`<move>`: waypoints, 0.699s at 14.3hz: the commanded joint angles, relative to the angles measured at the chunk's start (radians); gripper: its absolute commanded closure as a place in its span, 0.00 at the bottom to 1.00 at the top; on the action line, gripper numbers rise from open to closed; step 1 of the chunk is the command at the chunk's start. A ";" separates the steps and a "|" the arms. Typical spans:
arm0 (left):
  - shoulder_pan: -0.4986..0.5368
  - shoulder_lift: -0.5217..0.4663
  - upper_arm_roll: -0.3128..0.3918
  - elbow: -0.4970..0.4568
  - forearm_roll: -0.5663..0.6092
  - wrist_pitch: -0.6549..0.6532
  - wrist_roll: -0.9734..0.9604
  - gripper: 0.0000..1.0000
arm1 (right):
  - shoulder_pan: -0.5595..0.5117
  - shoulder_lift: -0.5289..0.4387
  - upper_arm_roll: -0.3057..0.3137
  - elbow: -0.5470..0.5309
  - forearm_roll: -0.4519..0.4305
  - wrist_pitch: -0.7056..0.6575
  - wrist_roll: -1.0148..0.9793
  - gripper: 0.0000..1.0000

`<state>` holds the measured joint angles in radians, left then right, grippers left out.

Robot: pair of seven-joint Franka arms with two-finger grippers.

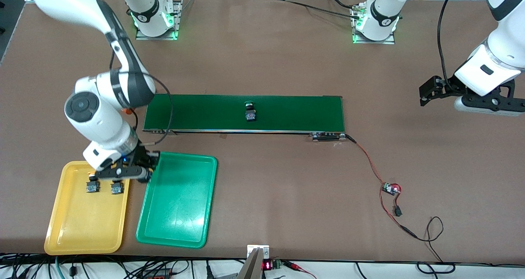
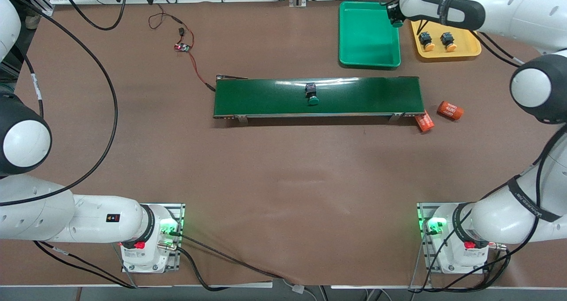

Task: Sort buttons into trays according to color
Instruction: 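Carry the button into the green tray and open the right gripper, then return the right gripper to the belt end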

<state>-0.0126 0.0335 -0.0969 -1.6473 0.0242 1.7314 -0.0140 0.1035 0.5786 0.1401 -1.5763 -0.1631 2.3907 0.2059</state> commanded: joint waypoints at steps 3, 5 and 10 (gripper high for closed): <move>0.005 -0.040 -0.003 -0.042 0.010 0.022 0.006 0.00 | 0.019 0.196 0.004 0.062 -0.013 0.276 -0.094 0.86; 0.005 -0.038 -0.003 -0.040 0.010 0.022 0.006 0.00 | 0.019 0.227 0.004 0.058 -0.019 0.346 -0.109 0.84; 0.010 -0.037 -0.001 -0.040 0.010 0.022 0.005 0.00 | 0.022 0.247 0.004 0.047 -0.016 0.387 -0.100 0.21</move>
<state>-0.0087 0.0187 -0.0954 -1.6642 0.0242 1.7375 -0.0143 0.1246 0.8143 0.1411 -1.5428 -0.1739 2.7626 0.1121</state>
